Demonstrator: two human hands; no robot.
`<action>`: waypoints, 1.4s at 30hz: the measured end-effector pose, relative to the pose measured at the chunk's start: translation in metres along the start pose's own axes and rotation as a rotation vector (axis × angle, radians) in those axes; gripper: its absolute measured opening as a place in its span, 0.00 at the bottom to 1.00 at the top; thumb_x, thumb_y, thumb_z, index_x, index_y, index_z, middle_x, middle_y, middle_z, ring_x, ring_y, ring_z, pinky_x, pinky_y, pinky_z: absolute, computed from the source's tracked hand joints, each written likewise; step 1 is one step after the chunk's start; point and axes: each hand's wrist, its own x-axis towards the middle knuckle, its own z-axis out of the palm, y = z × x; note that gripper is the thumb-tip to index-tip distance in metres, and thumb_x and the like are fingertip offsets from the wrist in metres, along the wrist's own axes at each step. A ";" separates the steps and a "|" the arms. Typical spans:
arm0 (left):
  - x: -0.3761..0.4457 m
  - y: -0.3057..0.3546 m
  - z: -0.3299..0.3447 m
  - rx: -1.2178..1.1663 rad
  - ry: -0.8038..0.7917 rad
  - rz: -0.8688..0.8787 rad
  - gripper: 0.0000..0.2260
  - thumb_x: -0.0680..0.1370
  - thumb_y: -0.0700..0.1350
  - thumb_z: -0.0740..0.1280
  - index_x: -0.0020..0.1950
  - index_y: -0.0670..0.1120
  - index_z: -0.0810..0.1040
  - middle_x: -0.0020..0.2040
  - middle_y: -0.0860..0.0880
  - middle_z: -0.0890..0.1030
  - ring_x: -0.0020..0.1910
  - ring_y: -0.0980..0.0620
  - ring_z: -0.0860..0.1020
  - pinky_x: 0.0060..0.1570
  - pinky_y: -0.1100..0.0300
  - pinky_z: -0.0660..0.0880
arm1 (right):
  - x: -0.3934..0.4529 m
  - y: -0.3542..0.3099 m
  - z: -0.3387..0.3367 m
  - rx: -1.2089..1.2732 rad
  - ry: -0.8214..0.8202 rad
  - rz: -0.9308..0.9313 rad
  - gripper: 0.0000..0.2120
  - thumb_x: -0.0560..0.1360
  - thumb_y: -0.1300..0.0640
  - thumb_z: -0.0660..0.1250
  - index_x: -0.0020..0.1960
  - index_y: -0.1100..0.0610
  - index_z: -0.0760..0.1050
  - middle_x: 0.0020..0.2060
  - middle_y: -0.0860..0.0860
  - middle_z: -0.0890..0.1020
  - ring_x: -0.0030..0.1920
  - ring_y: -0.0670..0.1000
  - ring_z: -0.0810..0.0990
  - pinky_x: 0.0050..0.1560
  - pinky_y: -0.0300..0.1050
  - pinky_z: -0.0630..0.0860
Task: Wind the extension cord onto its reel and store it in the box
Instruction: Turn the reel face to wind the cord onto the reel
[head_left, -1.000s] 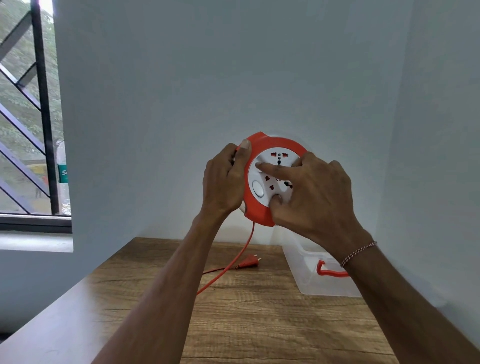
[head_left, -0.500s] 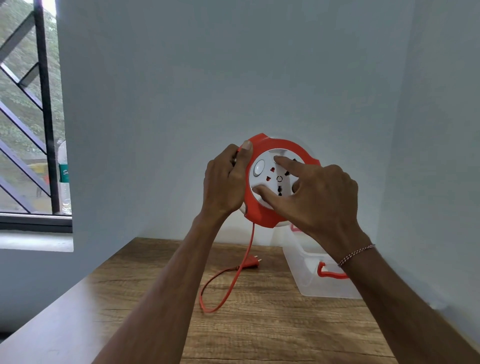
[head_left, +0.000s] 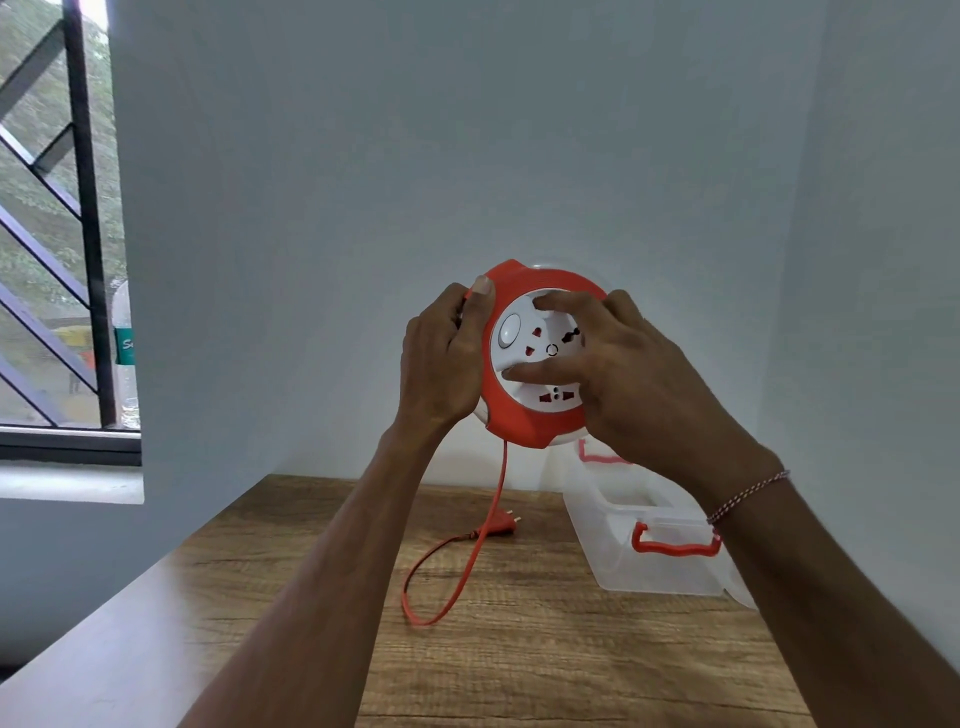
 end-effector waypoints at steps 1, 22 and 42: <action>0.000 0.000 0.000 0.007 -0.004 0.006 0.22 0.81 0.59 0.55 0.47 0.43 0.79 0.36 0.54 0.82 0.35 0.54 0.81 0.38 0.56 0.82 | 0.000 -0.002 0.000 -0.027 -0.002 0.000 0.25 0.67 0.54 0.76 0.61 0.42 0.77 0.71 0.53 0.68 0.66 0.61 0.66 0.61 0.59 0.71; -0.002 0.002 0.003 -0.020 -0.014 -0.004 0.21 0.81 0.58 0.56 0.46 0.43 0.78 0.36 0.51 0.83 0.34 0.54 0.82 0.37 0.51 0.82 | -0.001 -0.002 0.014 0.203 0.274 0.255 0.33 0.67 0.30 0.64 0.66 0.48 0.75 0.55 0.53 0.83 0.45 0.55 0.83 0.52 0.51 0.80; -0.002 0.003 0.001 -0.014 -0.013 -0.006 0.21 0.81 0.59 0.56 0.47 0.45 0.79 0.38 0.53 0.84 0.36 0.53 0.83 0.41 0.47 0.83 | 0.001 0.001 0.009 0.126 0.354 0.031 0.13 0.72 0.47 0.71 0.53 0.52 0.81 0.52 0.55 0.82 0.51 0.56 0.78 0.47 0.49 0.79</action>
